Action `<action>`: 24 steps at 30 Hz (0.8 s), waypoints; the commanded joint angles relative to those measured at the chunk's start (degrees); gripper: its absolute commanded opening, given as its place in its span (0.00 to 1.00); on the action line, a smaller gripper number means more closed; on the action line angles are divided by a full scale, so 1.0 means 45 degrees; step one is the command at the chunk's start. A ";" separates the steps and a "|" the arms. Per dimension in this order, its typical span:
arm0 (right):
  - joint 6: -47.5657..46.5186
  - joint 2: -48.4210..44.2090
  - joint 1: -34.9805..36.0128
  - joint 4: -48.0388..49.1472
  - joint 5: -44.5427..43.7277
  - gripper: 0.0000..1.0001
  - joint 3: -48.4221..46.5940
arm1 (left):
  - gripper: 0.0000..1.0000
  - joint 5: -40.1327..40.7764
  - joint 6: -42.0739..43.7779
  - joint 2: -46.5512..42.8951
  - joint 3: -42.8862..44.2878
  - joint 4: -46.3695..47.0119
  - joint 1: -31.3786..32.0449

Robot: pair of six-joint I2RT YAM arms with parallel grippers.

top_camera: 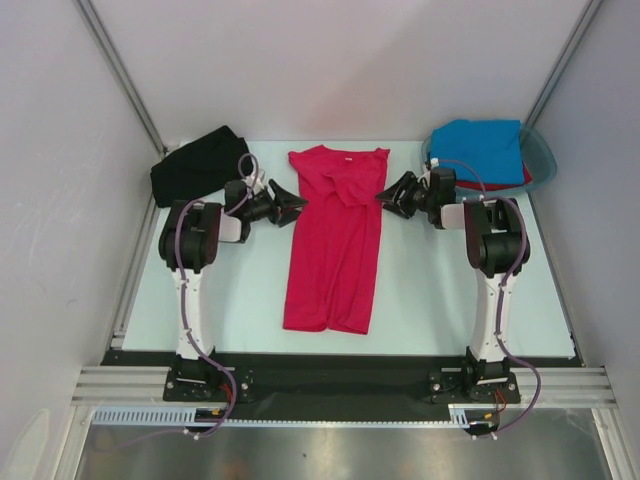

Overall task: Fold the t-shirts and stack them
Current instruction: Fold the tshirt

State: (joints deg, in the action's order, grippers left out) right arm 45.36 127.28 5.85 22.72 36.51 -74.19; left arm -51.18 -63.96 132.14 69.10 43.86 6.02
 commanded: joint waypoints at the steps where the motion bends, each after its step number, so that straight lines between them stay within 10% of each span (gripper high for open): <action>1: 0.1072 0.1148 0.0810 -0.1475 0.0812 0.56 0.0706 | 0.66 -0.0189 -0.0004 0.0460 -0.0492 0.0351 0.0302; 24: -0.1017 0.0076 0.0947 -0.3876 -0.0553 0.03 -0.0016 | 0.18 -0.0268 0.0190 0.0168 -0.0239 -0.0154 0.0322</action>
State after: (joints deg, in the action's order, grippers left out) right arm 40.14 127.33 8.10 17.52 32.40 -75.77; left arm -51.33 -64.90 133.64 67.81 43.33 7.01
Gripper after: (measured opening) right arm 0.044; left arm 0.211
